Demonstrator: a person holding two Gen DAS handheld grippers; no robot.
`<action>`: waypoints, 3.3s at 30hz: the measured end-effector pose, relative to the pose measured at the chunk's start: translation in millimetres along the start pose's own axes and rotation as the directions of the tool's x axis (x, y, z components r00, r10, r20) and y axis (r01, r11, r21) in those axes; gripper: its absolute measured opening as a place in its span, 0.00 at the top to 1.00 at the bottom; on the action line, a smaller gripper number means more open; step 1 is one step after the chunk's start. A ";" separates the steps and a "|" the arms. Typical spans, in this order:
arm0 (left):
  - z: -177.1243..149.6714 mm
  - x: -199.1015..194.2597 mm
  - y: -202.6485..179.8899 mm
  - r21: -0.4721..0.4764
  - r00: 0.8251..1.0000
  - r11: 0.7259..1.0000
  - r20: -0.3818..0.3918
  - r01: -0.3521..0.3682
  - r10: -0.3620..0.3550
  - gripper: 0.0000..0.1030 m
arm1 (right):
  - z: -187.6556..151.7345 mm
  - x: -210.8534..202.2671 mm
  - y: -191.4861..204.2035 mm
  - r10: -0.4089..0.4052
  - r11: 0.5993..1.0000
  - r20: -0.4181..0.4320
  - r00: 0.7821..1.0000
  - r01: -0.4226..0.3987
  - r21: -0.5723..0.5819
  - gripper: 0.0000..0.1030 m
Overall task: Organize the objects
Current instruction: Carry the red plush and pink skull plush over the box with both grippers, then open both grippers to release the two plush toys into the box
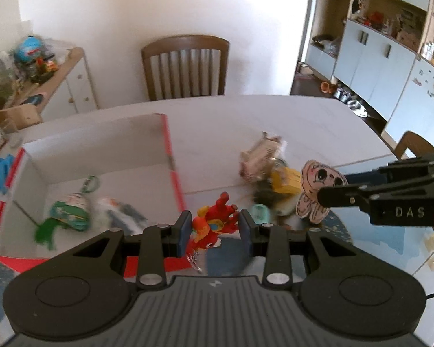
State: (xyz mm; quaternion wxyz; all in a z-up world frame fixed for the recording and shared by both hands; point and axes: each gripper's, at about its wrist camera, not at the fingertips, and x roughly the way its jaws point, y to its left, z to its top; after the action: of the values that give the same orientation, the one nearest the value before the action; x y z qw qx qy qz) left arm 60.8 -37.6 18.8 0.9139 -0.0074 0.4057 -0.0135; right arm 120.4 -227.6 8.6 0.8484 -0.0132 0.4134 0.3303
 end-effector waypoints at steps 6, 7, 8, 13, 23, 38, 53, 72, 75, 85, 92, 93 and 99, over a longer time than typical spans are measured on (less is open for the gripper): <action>7.1 -15.6 44.5 -0.019 0.999 0.999 0.019 -0.035 0.035 0.67 | 13.6 12.2 38.5 0.019 0.999 0.015 1.000 -0.018 -0.030 0.71; 8.3 -17.2 52.1 -0.022 0.999 0.999 0.021 -0.044 0.045 0.67 | 15.6 14.6 44.8 0.022 0.999 0.017 1.000 -0.021 -0.035 0.71; 9.9 -18.5 59.4 -0.026 0.998 0.998 0.021 -0.052 0.053 0.67 | 18.7 18.3 52.8 0.024 0.999 0.019 1.000 -0.023 -0.043 0.71; 16.1 -23.7 99.0 -0.048 0.995 0.995 0.033 -0.088 0.089 0.70 | 32.2 36.5 83.0 0.039 0.997 0.023 0.999 -0.038 -0.063 0.71; 17.0 -5.3 168.1 -0.103 0.991 0.986 -0.003 -0.134 0.134 0.70 | 55.3 84.2 130.8 0.039 0.993 0.007 0.999 -0.038 -0.111 0.71; -9.5 43.9 187.8 -0.102 0.986 0.986 -0.115 -0.132 0.120 0.70 | 51.6 160.1 158.8 -0.029 0.984 -0.124 0.992 0.006 -0.177 0.68; -9.2 44.7 171.8 -0.075 0.991 0.993 -0.103 -0.096 0.088 0.70 | 50.1 147.9 155.1 -0.028 0.982 -0.100 0.995 0.008 -0.190 0.53; 1.4 -3.1 122.9 -0.028 0.999 0.998 -0.015 -0.050 0.049 0.55 | 38.1 69.4 139.0 0.037 0.991 0.015 0.999 -0.035 -0.126 0.48; 1.5 -8.4 111.9 -0.014 0.999 0.999 -0.001 -0.048 0.048 0.51 | 33.7 58.7 135.1 0.040 0.992 0.028 0.999 -0.036 -0.119 0.46; 1.8 -17.7 73.6 0.005 1.000 1.000 0.007 -0.024 0.024 0.41 | 19.4 18.9 108.3 0.027 0.997 0.080 0.996 -0.021 -0.067 0.33; 3.6 -19.1 41.1 0.010 1.000 1.000 0.014 -0.014 0.014 0.32 | 6.7 -3.6 77.7 0.000 1.000 0.110 0.994 0.003 -0.025 0.22; 3.2 -19.4 37.4 0.011 1.000 1.000 0.016 -0.012 0.012 0.30 | 5.1 -7.4 72.3 -0.001 1.000 0.114 0.993 0.003 -0.015 0.21; 4.4 -17.8 8.5 0.015 0.999 1.000 0.029 -0.015 0.014 0.27 | -1.7 -24.8 48.1 -0.012 1.000 0.138 0.990 0.012 0.003 0.15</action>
State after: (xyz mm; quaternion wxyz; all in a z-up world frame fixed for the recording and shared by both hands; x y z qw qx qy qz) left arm 52.3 -28.5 34.8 0.9198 0.0025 0.3922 -0.0100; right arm 80.9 -204.2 37.2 0.8769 0.0080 0.3542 0.3250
